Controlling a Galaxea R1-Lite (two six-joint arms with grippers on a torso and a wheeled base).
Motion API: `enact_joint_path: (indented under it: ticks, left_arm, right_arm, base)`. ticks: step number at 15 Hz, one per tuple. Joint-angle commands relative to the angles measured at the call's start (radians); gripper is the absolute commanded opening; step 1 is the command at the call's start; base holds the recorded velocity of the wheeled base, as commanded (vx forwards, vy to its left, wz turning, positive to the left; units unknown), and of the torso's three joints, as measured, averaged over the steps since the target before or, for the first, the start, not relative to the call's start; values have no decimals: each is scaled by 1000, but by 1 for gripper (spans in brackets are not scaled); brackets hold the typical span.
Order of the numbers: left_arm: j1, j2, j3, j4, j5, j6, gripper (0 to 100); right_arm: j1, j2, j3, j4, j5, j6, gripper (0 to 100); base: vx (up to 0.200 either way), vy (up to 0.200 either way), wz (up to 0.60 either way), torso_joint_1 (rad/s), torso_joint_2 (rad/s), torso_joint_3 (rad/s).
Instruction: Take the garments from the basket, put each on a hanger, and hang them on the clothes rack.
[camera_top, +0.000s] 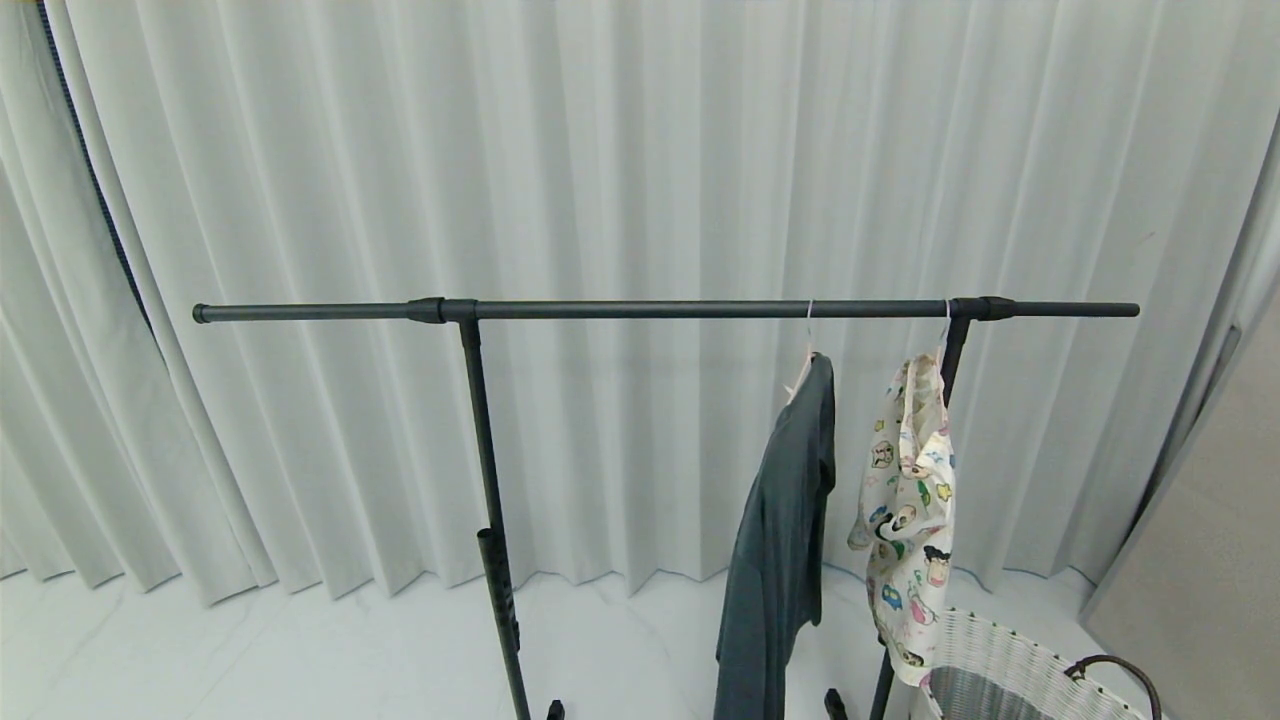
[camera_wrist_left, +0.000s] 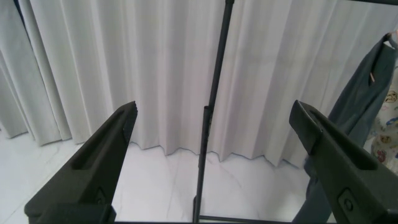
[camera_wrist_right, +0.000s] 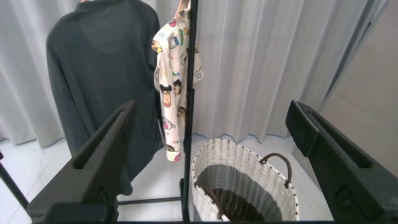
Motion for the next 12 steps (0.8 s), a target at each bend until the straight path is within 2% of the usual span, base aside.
enact_joint_path:
  ticks: [1, 12]
  left_arm:
    - [0, -1, 0, 0, 1, 0, 100]
    - [0, -1, 0, 0, 1, 0, 100]
  right_arm:
    - [0, -1, 0, 0, 0, 0, 100]
    - [0, -1, 0, 0, 0, -2, 100]
  base:
    - [0, 0, 0, 0, 0, 0]
    - [0, 0, 0, 0, 0, 0]
